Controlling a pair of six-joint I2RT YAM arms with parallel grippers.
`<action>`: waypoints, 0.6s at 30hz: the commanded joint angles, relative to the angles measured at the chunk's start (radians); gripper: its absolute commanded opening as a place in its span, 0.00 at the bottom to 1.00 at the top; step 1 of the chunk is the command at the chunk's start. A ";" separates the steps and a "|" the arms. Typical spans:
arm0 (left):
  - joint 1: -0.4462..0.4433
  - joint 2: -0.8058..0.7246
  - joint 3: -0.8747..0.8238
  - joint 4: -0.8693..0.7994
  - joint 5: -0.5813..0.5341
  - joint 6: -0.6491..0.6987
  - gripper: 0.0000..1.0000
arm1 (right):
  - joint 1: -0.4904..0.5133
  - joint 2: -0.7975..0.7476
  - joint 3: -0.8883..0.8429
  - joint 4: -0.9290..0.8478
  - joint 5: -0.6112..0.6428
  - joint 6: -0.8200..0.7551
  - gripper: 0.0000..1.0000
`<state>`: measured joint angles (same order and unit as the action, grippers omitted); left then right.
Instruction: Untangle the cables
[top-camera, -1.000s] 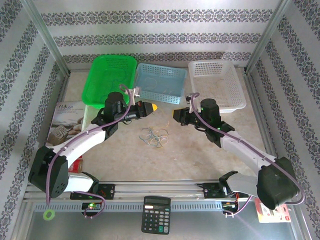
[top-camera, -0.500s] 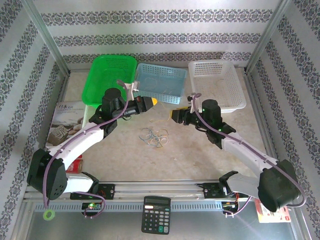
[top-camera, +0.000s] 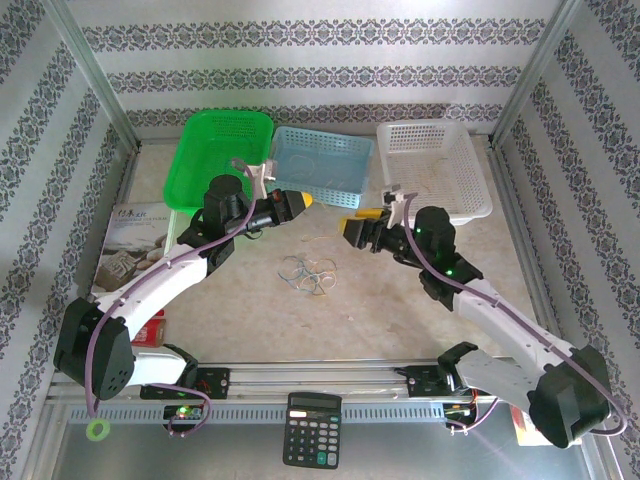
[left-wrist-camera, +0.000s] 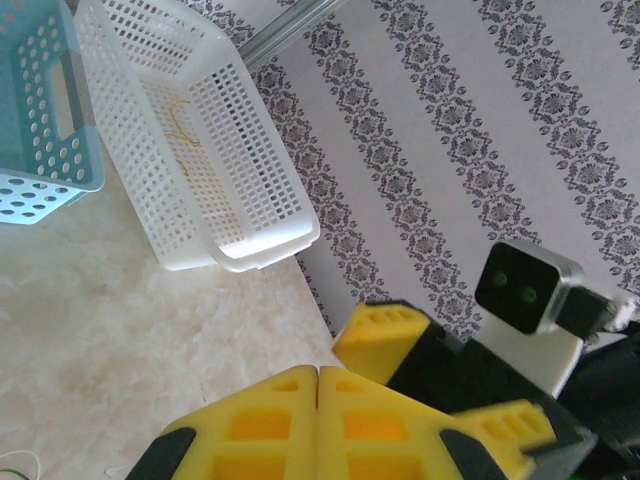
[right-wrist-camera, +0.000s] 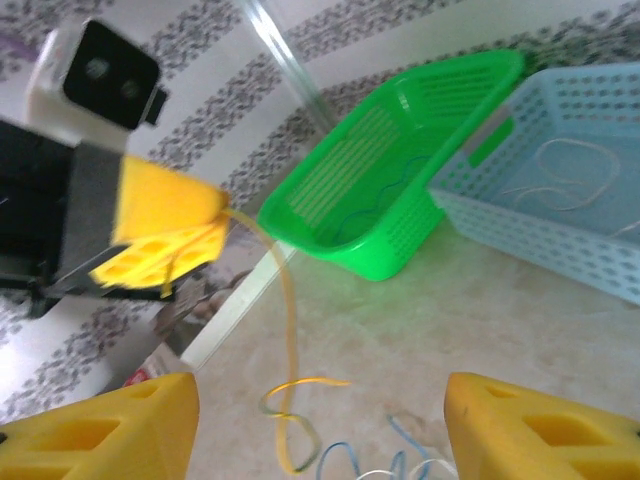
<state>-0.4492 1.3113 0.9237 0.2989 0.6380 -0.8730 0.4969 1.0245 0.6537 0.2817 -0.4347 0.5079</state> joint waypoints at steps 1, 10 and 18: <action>0.011 -0.028 0.036 0.008 -0.019 -0.011 0.00 | 0.050 0.030 0.009 0.054 0.007 -0.020 0.67; 0.012 -0.041 0.044 0.023 -0.040 -0.025 0.00 | 0.104 0.230 0.056 0.134 0.020 -0.036 0.49; 0.011 -0.068 0.035 0.036 -0.096 -0.031 0.00 | 0.077 0.250 -0.001 0.134 0.063 -0.017 0.00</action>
<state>-0.4492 1.2743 0.9363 0.2996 0.5770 -0.8913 0.5900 1.2907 0.6758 0.3813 -0.4030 0.4931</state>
